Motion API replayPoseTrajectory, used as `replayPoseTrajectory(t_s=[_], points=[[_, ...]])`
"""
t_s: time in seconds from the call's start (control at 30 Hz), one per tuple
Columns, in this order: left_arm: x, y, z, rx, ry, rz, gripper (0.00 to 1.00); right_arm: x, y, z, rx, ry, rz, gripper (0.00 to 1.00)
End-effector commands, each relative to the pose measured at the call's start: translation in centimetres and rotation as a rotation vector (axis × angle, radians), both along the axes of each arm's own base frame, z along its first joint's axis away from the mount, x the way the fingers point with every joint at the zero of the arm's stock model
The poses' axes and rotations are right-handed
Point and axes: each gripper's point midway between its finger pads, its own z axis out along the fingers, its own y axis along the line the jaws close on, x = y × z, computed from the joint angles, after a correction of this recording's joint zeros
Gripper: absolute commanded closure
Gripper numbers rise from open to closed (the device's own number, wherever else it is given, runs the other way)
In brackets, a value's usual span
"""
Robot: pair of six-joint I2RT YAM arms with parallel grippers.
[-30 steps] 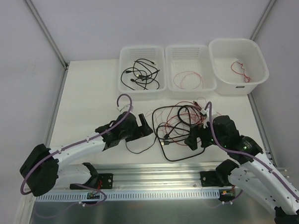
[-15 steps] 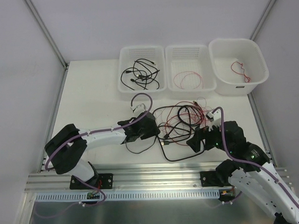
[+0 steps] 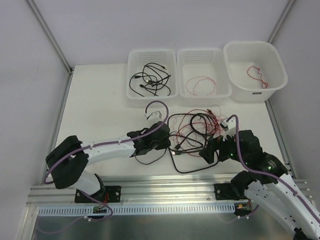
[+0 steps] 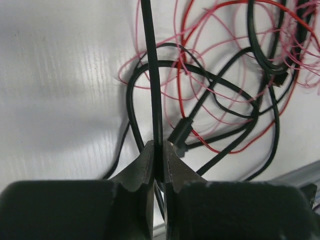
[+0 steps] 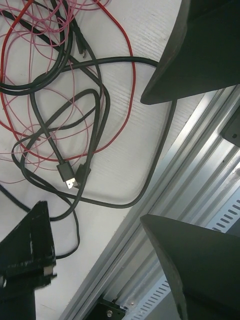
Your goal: Untangle the cables
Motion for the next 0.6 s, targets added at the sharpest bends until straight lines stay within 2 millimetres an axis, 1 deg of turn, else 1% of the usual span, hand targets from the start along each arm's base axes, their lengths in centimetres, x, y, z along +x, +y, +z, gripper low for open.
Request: replayPoseTrajectory(t_s=[0.0, 0.03, 0.07, 0.1, 0.13, 0.17, 0.2, 0.27, 0.3, 0.33, 0.37, 0.43, 0.47, 0.53, 0.57], points=[[-0.2, 0.1, 5.6, -0.019, -0.147, -0.095, 1.0, 0.0, 0.5, 0.0, 0.027, 0.017, -0.006, 0.03], [-0.8, 0.8, 5.9, 0.037, -0.163, -0.148, 1.0, 0.1, 0.6, 0.0, 0.033, 0.021, -0.012, 0.03], [-1.0, 1.1, 7.5, 0.036, -0.191, -0.174, 1.0, 0.2, 0.6, 0.1, 0.033, 0.019, -0.014, 0.03], [-1.1, 1.0, 9.2, 0.032, -0.216, -0.206, 1.0, 0.4, 0.6, 0.0, 0.029, 0.027, -0.02, 0.03], [-1.5, 2.0, 10.4, 0.07, -0.246, -0.255, 1.0, 0.7, 0.6, 0.1, 0.029, 0.022, -0.036, 0.03], [-1.6, 2.0, 12.5, 0.056, -0.28, -0.277, 1.0, 1.0, 0.6, 0.0, 0.029, 0.029, -0.054, 0.03], [-1.8, 2.1, 13.6, 0.054, -0.3, -0.305, 1.0, 1.4, 0.5, -0.2, 0.017, 0.033, -0.073, 0.03], [-2.3, 3.1, 17.5, 0.042, -0.377, -0.35, 1.0, 2.1, 0.4, -0.4, 0.017, 0.032, -0.111, 0.03], [-2.4, 3.3, 18.9, 0.032, -0.405, -0.361, 1.0, 2.5, 0.2, -0.5, 0.01, 0.026, -0.132, 0.03], [-2.7, 3.8, 20.8, 0.015, -0.451, -0.383, 1.0, 3.0, 0.5, -0.7, 0.009, 0.025, -0.136, 0.03], [-3.0, 3.9, 23.3, -0.011, -0.487, -0.4, 1.0, 3.3, 0.5, -1.1, 0.007, 0.03, -0.144, 0.03], [-4.0, 3.9, 26.2, -0.051, -0.536, -0.465, 1.0, 3.9, 1.2, -1.3, 0.024, 0.033, -0.148, 0.03], [-4.3, 3.9, 28.8, -0.091, -0.576, -0.474, 1.0, 4.0, 1.3, -2.4, 0.012, 0.058, -0.151, 0.03], [-5.0, 4.1, 31.0, -0.122, -0.621, -0.509, 1.0, 4.5, 1.6, -2.9, 0.027, 0.061, -0.166, 0.02], [-5.3, 4.3, 33.0, -0.155, -0.658, -0.515, 1.0, 4.6, 1.6, -3.6, 0.019, 0.076, -0.174, 0.01]])
